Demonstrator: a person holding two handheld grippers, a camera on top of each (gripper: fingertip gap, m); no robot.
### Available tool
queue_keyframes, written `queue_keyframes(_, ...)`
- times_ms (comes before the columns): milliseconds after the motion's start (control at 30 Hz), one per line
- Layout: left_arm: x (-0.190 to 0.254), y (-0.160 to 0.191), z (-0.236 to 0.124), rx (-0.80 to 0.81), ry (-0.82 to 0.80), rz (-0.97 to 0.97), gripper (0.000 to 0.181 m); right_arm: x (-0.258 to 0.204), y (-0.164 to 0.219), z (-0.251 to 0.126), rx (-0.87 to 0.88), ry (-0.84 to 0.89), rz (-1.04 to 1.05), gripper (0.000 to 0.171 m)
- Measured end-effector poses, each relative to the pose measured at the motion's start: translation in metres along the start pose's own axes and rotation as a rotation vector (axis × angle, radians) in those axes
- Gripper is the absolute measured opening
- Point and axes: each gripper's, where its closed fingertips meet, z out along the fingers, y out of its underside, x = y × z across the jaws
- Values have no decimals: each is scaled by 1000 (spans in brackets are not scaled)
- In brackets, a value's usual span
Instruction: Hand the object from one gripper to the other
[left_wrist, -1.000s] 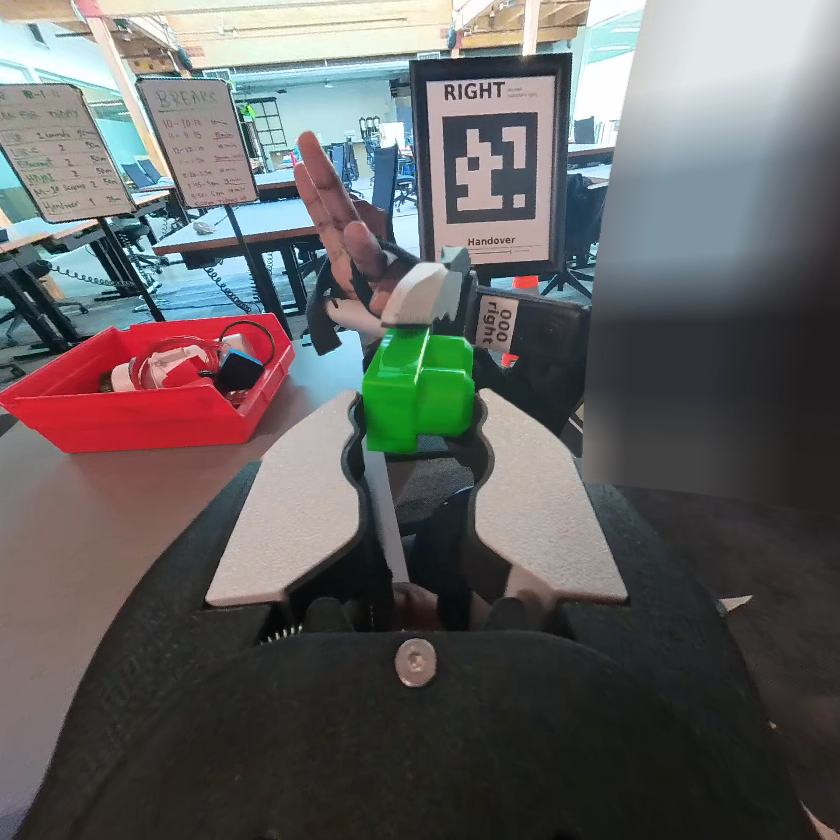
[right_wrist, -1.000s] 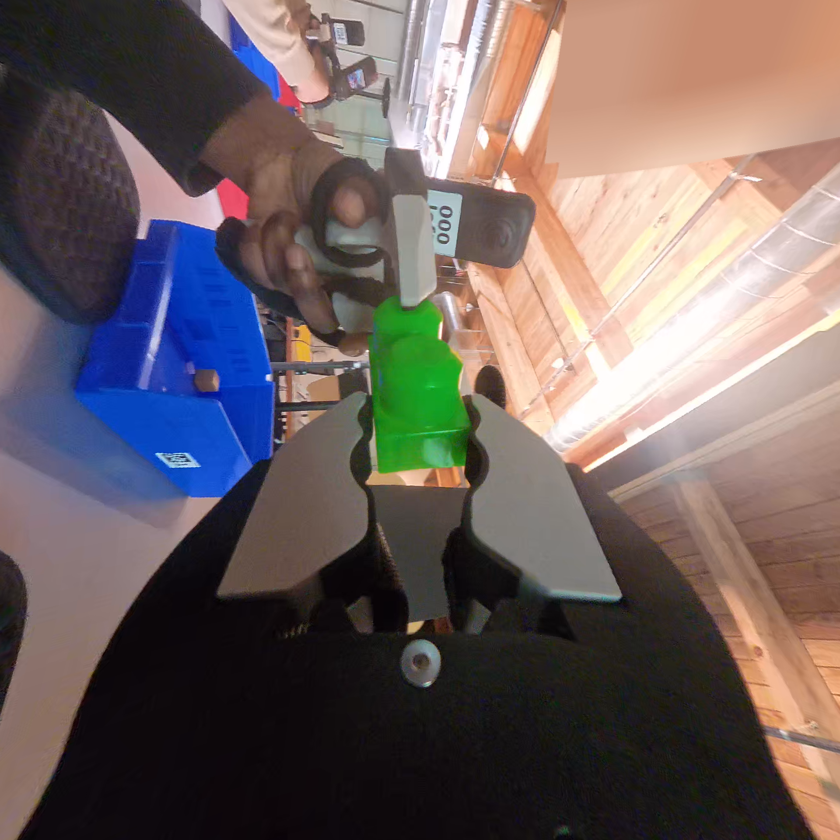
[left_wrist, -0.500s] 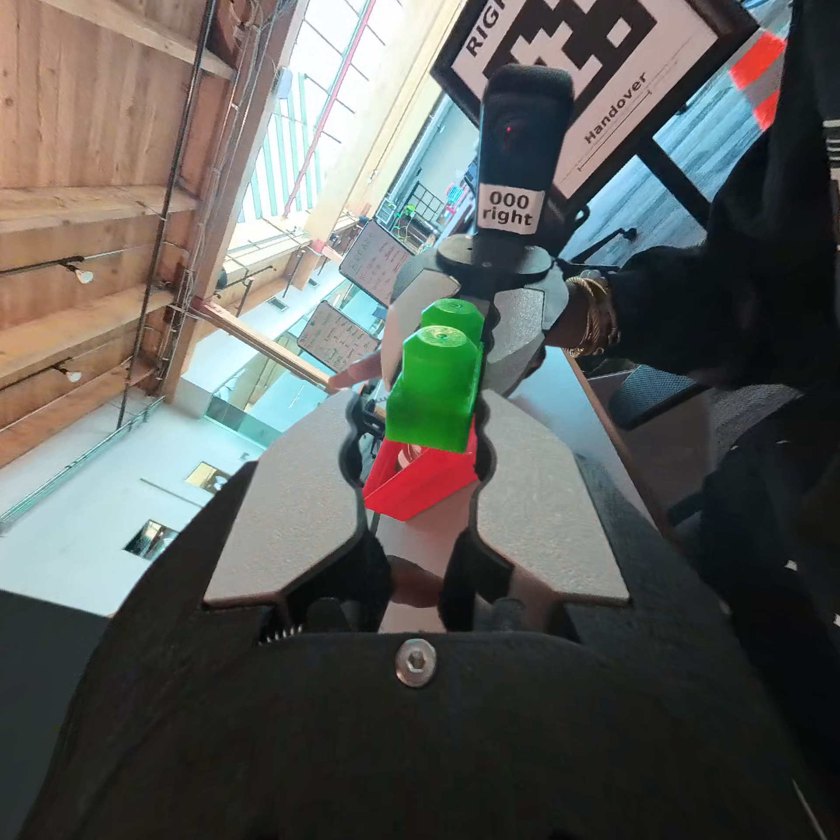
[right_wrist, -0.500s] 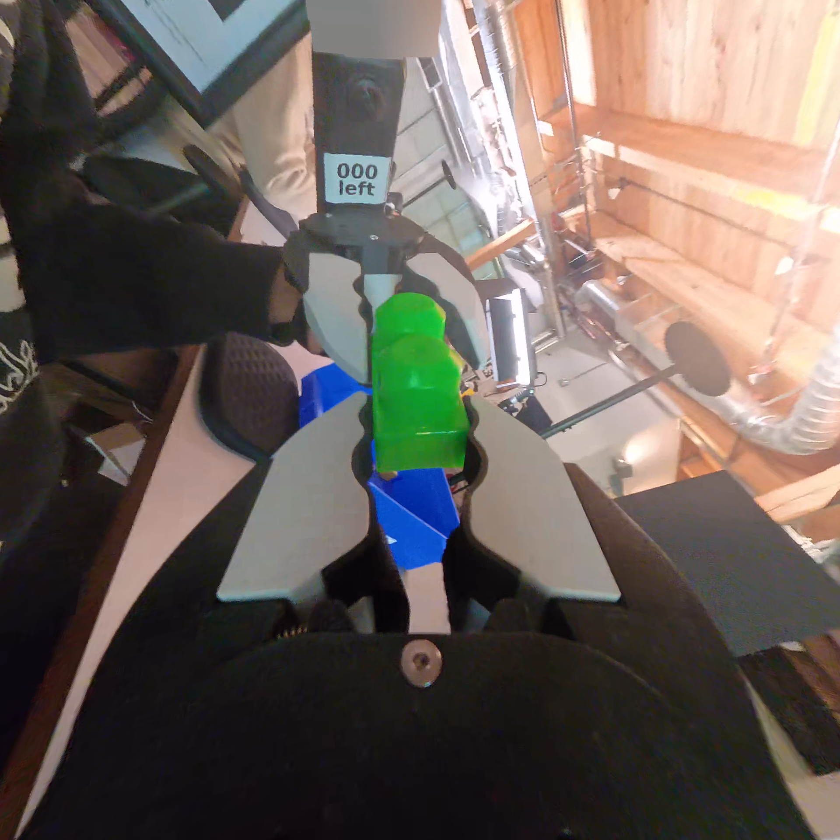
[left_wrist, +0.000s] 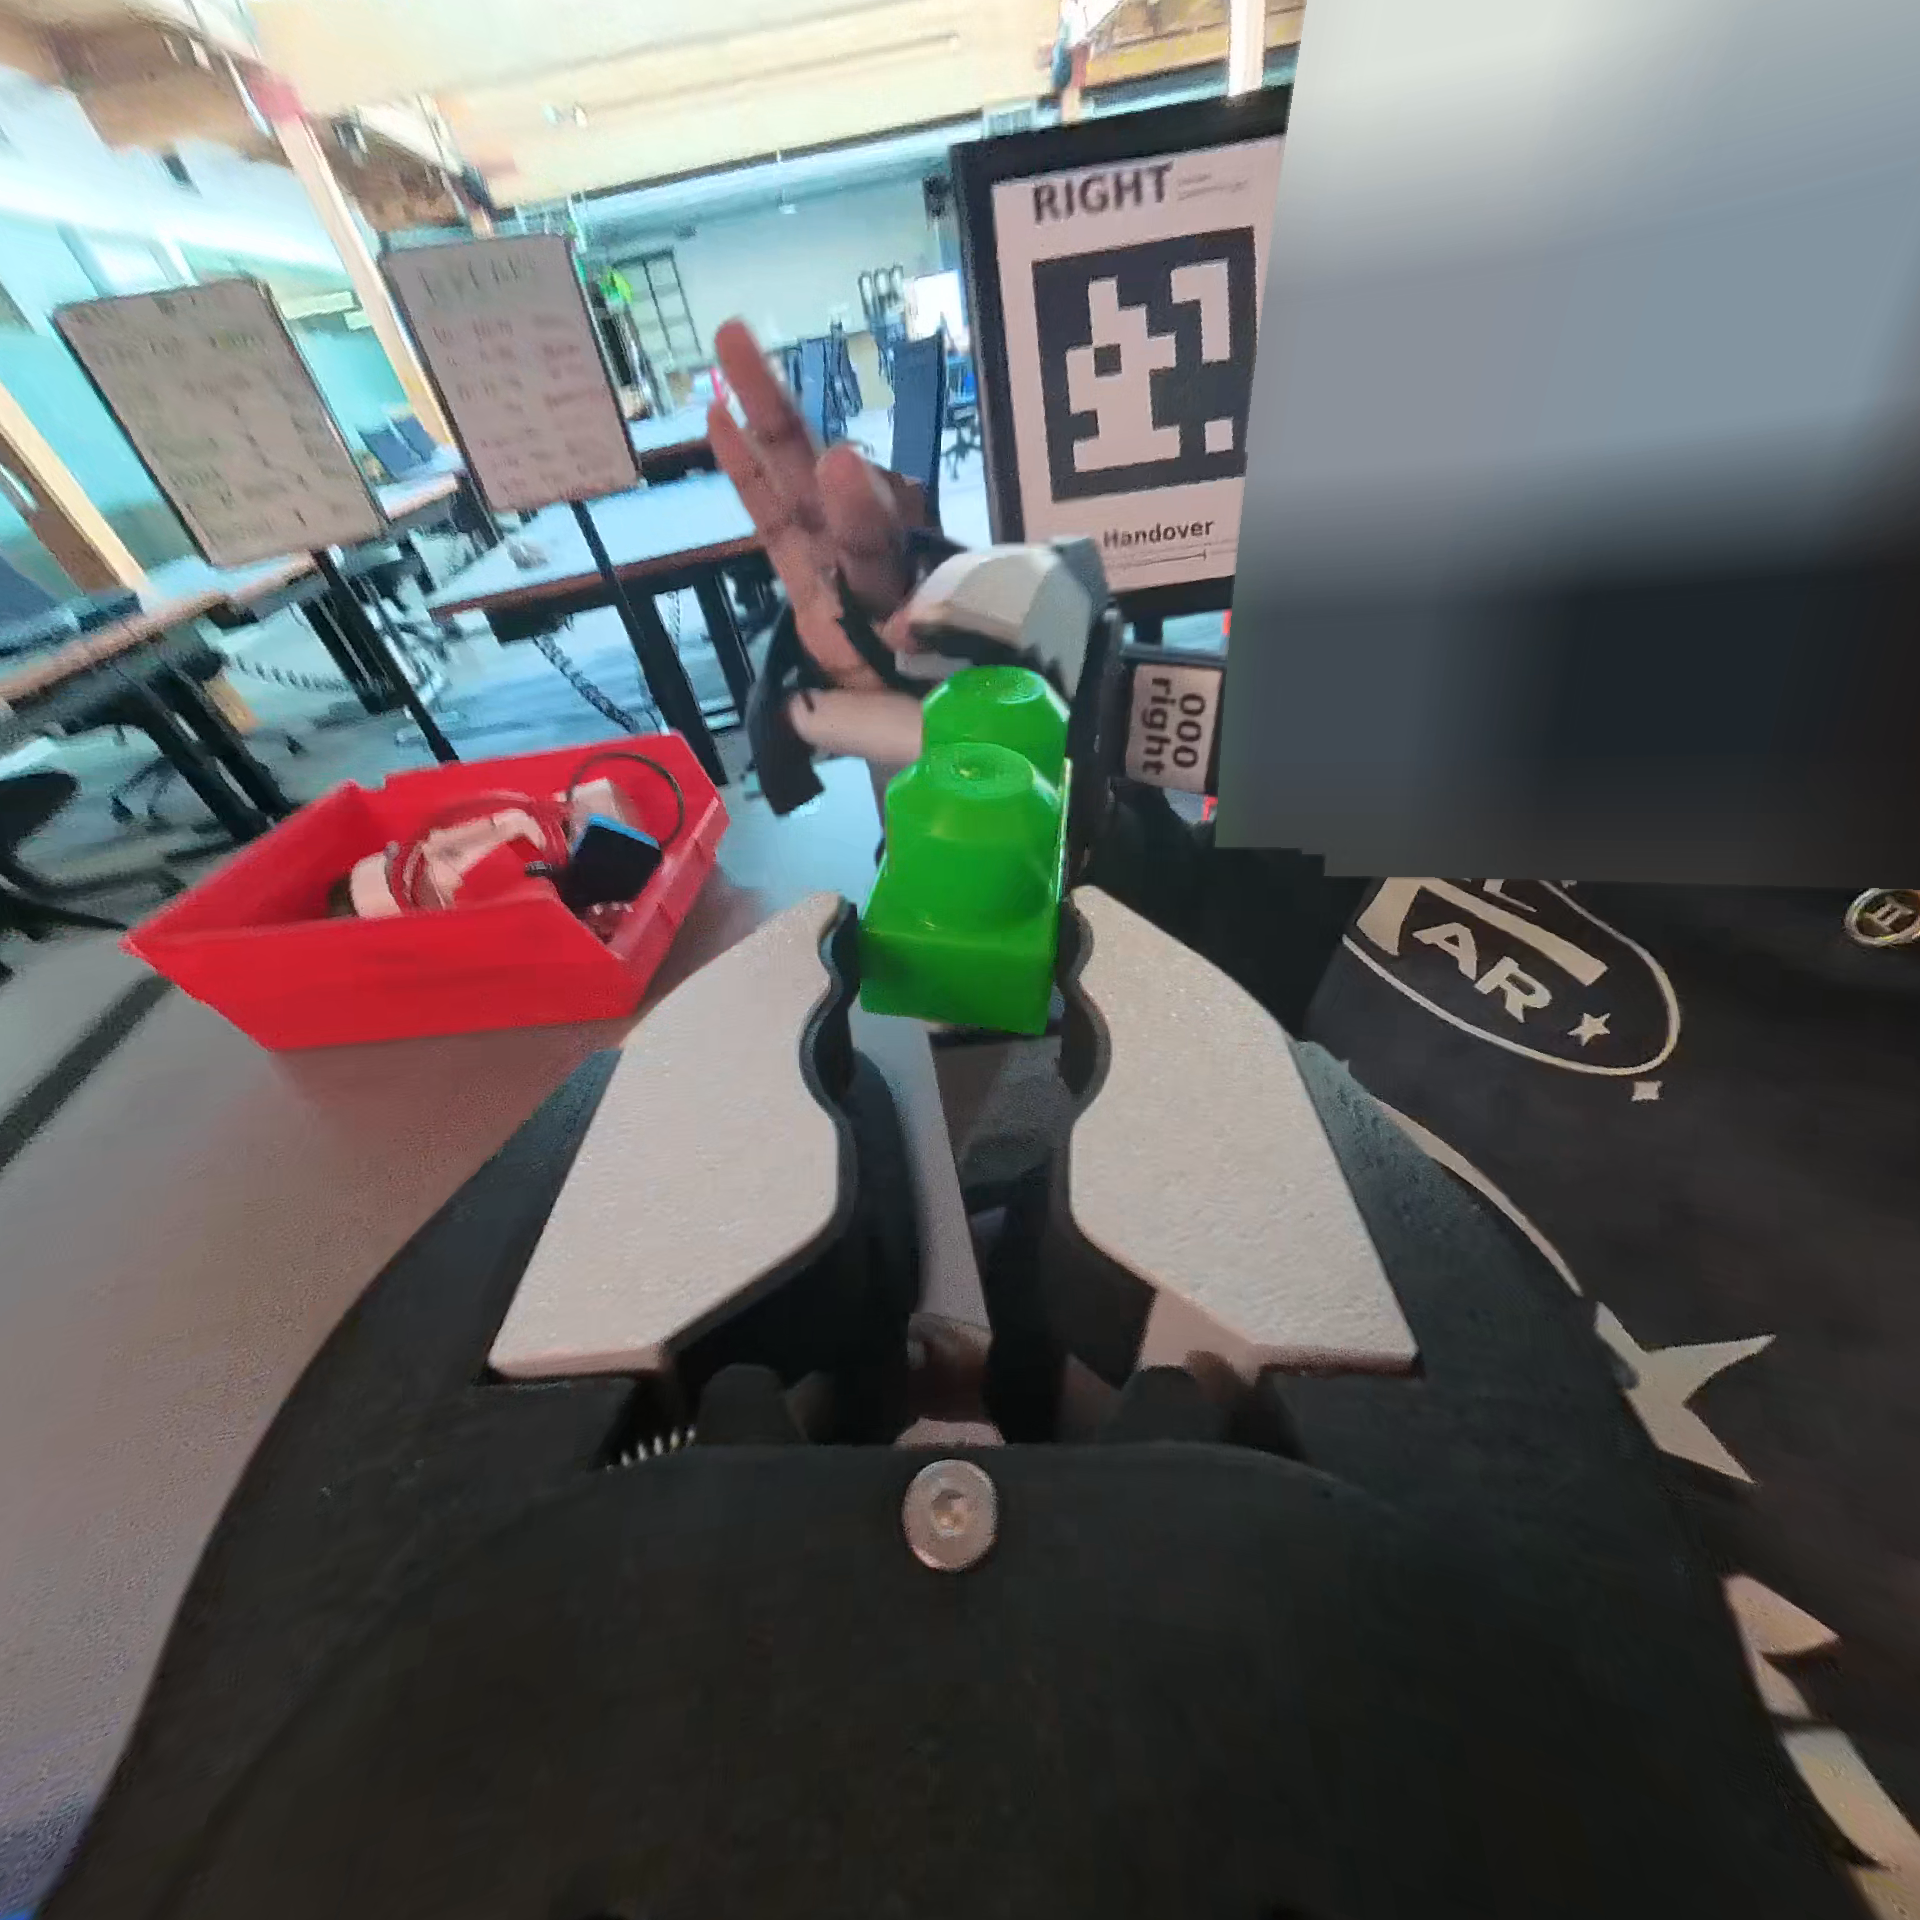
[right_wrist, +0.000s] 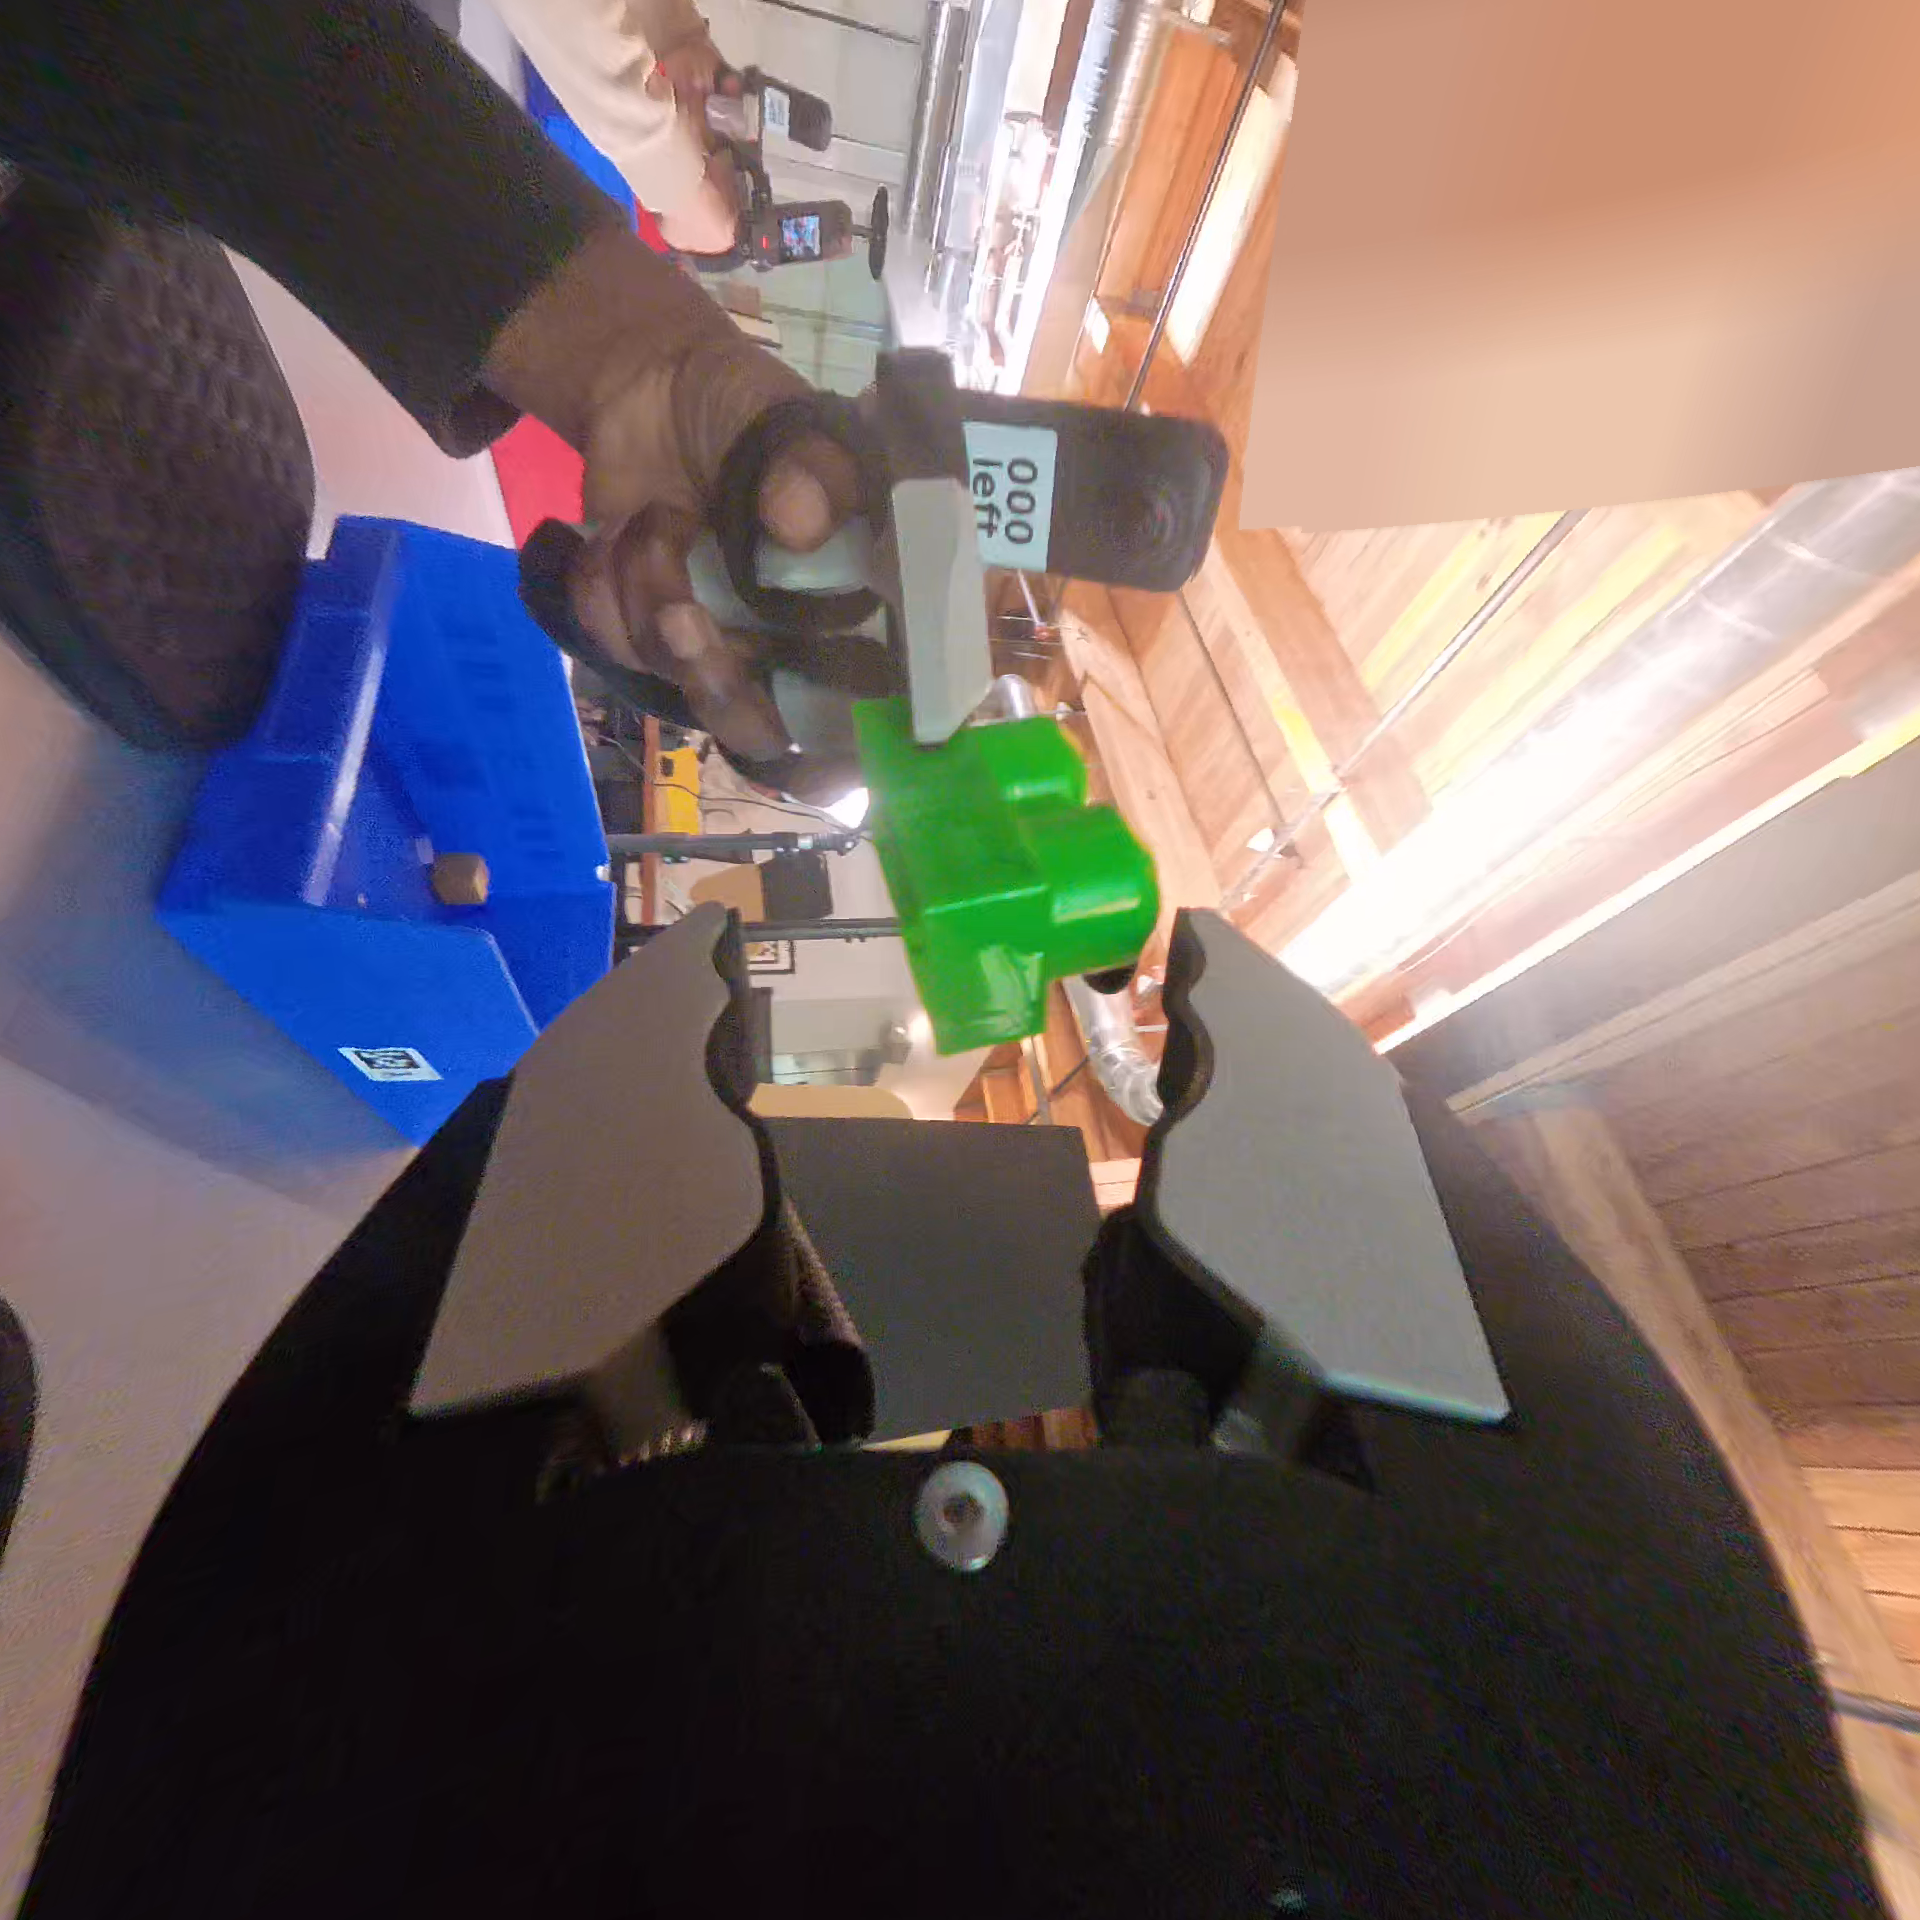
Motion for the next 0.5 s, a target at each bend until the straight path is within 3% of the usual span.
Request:
queue_keyframes(67,-1,6,2,-33,7,-30,36,0,-4,1,9,6,-19,70)
queue_keyframes(133,1,8,3,-42,22,-39,36,2,-4,1,4,22,-28,48)
queue_keyframes(233,0,8,5,-31,20,3,36,1,-2,-1,-4,-16,28,46)
queue_keyframes(367,-3,-12,2,111,-125,356,59,5,3,-1,27,-61,324,46)
queue_keyframes(500,1,-17,4,90,-223,602,61,3,4,0,80,-133,605,46)
